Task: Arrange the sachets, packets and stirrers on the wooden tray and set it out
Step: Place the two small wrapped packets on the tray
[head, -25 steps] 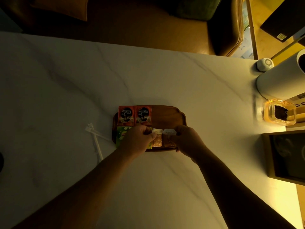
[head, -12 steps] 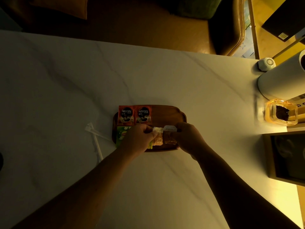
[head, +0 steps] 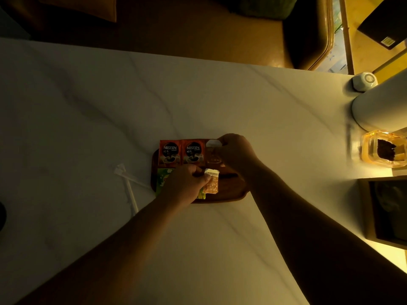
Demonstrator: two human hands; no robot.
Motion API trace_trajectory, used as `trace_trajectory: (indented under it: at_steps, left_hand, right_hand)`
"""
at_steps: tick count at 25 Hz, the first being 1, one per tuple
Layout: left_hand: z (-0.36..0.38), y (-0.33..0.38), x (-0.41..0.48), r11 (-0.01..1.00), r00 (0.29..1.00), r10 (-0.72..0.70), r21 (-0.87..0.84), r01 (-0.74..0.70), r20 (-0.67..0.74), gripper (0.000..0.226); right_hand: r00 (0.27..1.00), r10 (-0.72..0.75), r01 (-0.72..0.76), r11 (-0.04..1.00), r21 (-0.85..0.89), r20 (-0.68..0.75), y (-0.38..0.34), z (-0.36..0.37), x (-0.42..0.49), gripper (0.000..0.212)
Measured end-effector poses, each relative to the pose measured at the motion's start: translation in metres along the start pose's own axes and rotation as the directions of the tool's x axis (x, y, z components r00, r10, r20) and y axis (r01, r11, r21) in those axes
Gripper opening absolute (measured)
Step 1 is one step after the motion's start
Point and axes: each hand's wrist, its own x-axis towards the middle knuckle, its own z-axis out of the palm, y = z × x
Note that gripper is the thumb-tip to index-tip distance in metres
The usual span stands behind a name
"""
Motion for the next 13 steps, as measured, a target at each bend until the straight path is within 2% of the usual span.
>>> trace_trajectory:
  at_steps: [6, 9, 11, 13]
  left_hand:
    - [-0.002, 0.003, -0.001, 1.000, 1.000, -0.003, 0.008, 0.003, 0.016, 0.021]
    - [-0.003, 0.003, -0.002, 0.994, 0.999, -0.002, -0.105, 0.006, 0.041, 0.021]
    - [-0.005, 0.002, -0.004, 0.966, 0.998, -0.001, -0.257, 0.019, 0.069, 0.021]
    - [-0.006, 0.004, -0.007, 0.925, 0.996, -0.006, -0.377, 0.037, 0.084, 0.017]
  right_hand:
    - [0.987, -0.128, 0.101, 0.964, -0.244, -0.097, 0.001, 0.001, -0.004, 0.026]
    - [0.968, -0.114, 0.035, 0.943, -0.332, -0.222, 0.006, -0.015, -0.020, 0.026]
    - [0.993, -0.001, -0.026, 0.974, -0.223, -0.122, 0.019, -0.024, -0.036, 0.014]
    - [0.983, 0.136, -0.141, 0.990, 0.026, 0.124, 0.029, -0.026, -0.055, 0.010]
